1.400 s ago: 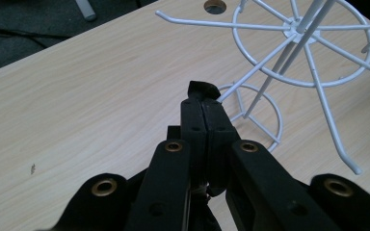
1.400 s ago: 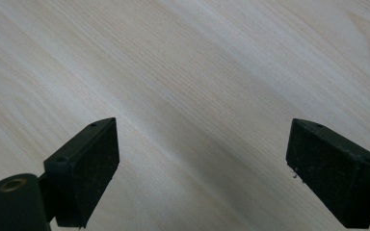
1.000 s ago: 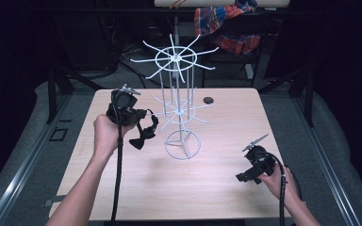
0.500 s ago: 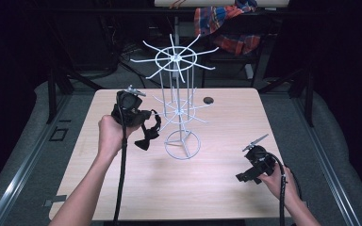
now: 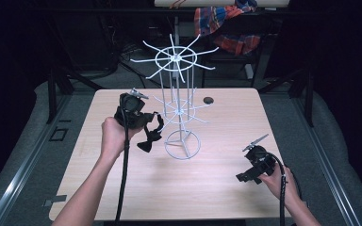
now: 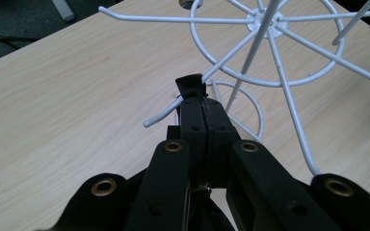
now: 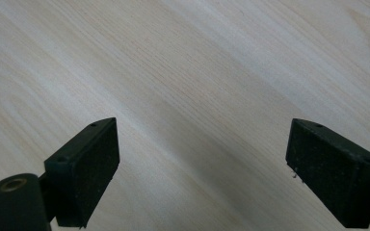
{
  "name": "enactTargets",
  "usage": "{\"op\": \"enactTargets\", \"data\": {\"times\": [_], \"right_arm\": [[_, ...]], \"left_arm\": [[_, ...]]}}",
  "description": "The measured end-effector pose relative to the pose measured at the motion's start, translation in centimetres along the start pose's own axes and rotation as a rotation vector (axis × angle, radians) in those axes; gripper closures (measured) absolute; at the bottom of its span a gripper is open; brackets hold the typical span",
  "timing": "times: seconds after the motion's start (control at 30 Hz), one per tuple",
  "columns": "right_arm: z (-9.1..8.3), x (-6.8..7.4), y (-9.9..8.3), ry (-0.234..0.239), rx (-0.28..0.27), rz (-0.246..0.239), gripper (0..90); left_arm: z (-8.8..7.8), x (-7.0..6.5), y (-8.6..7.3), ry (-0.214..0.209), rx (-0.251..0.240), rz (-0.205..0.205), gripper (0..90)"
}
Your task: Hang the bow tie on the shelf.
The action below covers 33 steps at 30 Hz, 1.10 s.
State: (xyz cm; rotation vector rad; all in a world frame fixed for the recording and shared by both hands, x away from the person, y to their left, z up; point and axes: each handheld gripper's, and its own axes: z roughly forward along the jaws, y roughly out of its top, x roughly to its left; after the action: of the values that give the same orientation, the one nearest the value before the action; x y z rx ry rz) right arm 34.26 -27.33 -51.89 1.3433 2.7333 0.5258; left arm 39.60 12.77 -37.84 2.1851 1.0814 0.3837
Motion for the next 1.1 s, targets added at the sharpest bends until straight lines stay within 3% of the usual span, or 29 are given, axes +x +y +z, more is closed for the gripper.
{"op": "enactTargets", "data": {"times": [0.5, 1.1], "right_arm": [[-0.1, 0.0, -0.1, -0.007, 0.005, 0.004, 11.3], [-0.1, 0.1, 0.0, -0.005, -0.008, 0.003, 11.2]], "left_arm": [[0.7, 0.0, -0.4, -0.002, 0.003, 0.001, 87.8], [0.5, 0.5, -1.3, 0.010, -0.007, -0.007, 70.2]]}}
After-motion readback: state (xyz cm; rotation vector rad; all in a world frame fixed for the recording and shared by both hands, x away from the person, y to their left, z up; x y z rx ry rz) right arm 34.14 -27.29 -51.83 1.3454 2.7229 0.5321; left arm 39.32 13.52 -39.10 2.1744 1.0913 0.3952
